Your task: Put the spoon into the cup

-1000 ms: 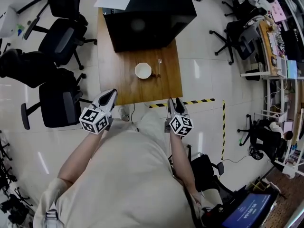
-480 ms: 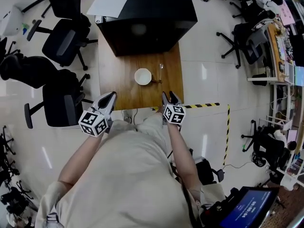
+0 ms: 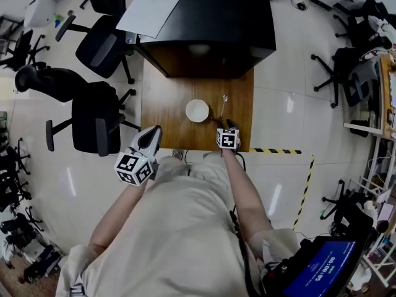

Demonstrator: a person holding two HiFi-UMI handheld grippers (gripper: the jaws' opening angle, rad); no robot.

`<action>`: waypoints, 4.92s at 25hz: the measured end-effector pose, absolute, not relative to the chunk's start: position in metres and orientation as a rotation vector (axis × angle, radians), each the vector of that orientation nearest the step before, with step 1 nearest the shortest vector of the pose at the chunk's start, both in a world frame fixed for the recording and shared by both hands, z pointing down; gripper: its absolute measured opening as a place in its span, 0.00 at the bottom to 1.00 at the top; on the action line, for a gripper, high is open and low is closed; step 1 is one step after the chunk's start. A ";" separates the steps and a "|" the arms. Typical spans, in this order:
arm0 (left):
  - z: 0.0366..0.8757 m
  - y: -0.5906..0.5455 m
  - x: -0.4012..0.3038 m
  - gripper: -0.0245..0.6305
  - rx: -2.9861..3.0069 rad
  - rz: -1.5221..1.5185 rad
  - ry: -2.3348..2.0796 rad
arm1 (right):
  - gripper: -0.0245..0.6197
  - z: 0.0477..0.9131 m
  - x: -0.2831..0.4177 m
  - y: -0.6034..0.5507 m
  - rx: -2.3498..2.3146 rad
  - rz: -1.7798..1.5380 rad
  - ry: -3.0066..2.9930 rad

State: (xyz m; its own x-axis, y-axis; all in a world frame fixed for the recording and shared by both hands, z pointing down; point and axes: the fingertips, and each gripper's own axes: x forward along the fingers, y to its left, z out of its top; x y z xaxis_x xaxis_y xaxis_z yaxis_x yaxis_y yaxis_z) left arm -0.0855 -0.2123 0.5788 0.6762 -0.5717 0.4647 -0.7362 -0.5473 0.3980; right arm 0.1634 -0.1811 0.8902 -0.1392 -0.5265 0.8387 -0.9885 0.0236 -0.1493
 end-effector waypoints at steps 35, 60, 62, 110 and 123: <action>0.575 -0.222 -0.114 0.01 2.343 0.356 -1.062 | 0.23 0.790 0.139 -0.175 1.637 0.888 -1.893; 0.570 -0.214 -0.132 0.00 2.359 0.295 -1.043 | 0.23 0.785 0.070 -0.168 1.337 0.851 -1.968; 0.569 -0.215 -0.135 0.00 2.339 0.272 -1.043 | 0.23 0.786 0.068 -0.170 1.322 0.851 -1.956; 0.559 -0.213 -0.163 0.00 2.297 0.166 -1.017 | 0.24 0.809 0.045 -0.198 1.246 0.952 -1.880; 0.549 -0.205 -0.196 0.00 2.375 0.180 -0.957 | 0.33 0.763 0.031 -0.196 1.453 0.910 -1.895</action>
State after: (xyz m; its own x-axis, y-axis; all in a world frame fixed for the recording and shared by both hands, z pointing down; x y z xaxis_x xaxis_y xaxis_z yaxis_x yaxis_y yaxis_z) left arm -0.1959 -0.2055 0.5486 0.7355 -0.5964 0.3216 -0.6724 -0.5839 0.4549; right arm 0.0311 -0.1964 0.7628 -0.2402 -0.5757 0.7816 -0.9699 0.1747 -0.1694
